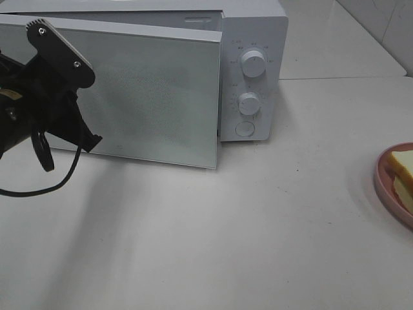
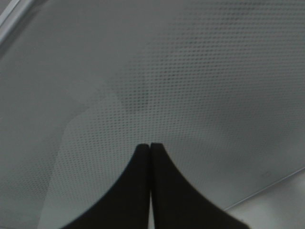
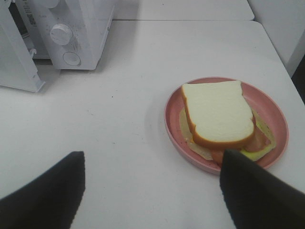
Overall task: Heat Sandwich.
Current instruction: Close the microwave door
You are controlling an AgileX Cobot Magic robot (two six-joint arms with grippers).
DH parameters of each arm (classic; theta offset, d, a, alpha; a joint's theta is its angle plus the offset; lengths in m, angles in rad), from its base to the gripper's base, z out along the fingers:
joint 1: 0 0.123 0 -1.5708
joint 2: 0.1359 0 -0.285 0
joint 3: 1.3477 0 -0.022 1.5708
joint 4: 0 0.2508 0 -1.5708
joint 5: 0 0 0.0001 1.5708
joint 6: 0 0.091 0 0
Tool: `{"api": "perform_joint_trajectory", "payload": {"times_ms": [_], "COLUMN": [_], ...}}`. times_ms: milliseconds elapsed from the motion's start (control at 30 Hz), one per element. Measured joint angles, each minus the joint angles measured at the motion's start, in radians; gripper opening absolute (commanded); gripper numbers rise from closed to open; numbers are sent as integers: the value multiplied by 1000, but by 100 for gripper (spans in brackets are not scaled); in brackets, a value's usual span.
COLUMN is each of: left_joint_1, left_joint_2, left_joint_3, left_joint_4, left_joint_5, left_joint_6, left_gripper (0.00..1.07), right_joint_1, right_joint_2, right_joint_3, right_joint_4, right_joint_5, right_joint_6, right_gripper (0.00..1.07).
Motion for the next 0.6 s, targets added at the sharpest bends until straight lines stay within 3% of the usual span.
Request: {"api": "perform_joint_trajectory", "payload": {"times_ms": [33, 67, 133, 200, 233, 333, 400, 467, 567, 600], "left_joint_1": [0, 0, 0, 0, 0, 0, -18, -27, -78, -78], "left_joint_2": [0, 0, 0, 1, 9, 24, 57, 70, 120, 120], "left_joint_3": [-8, -26, -40, -48, -66, -80, -95, -100, -116, -116], "left_joint_4": [-24, -70, -99, -108, -119, -121, -127, -127, -127, -127], "left_joint_5": [0, 0, 0, 0, 0, -1, -1, -1, -25, -25], "left_joint_6": [34, 118, 185, 211, 263, 306, 367, 384, 464, 464], "left_gripper": [0, 0, 0, 0, 0, 0, 0, 0, 0, 0], "right_joint_1": [0, 0, 0, 0, 0, 0, 0, 0, 0, 0], "right_joint_2": [0, 0, 0, 0, 0, 0, 0, 0, 0, 0], "right_joint_3": [0, 0, 0, 0, 0, 0, 0, 0, 0, 0], "right_joint_4": [0, 0, 0, 0, 0, 0, 0, 0, 0, 0], "right_joint_5": [0, 0, 0, 0, 0, 0, 0, 0, 0, 0], "right_joint_6": [0, 0, 0, 0, 0, 0, 0, 0, 0, 0], "right_gripper": [75, 75, 75, 75, 75, 75, 75, 75, 75, 75]}}
